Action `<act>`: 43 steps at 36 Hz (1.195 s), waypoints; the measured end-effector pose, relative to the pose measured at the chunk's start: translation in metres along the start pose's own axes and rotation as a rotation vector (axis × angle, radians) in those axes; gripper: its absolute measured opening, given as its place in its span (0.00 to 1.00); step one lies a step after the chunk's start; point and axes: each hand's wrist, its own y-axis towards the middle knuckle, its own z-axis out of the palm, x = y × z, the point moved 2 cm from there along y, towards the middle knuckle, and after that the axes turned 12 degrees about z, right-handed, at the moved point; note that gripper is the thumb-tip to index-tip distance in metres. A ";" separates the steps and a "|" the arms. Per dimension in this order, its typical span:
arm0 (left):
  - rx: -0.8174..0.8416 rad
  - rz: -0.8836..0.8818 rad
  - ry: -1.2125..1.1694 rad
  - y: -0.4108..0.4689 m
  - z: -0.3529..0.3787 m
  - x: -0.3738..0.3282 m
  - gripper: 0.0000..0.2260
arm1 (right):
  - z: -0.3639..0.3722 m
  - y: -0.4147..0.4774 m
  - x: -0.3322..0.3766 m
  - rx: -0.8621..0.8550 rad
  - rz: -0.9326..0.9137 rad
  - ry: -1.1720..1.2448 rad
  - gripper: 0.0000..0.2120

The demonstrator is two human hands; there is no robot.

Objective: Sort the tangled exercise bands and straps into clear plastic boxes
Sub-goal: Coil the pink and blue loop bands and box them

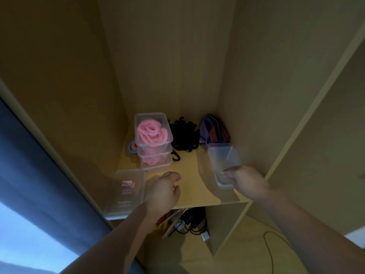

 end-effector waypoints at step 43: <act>-0.201 -0.368 -0.107 -0.015 -0.021 0.029 0.13 | 0.031 -0.017 0.093 -0.094 -0.309 0.200 0.33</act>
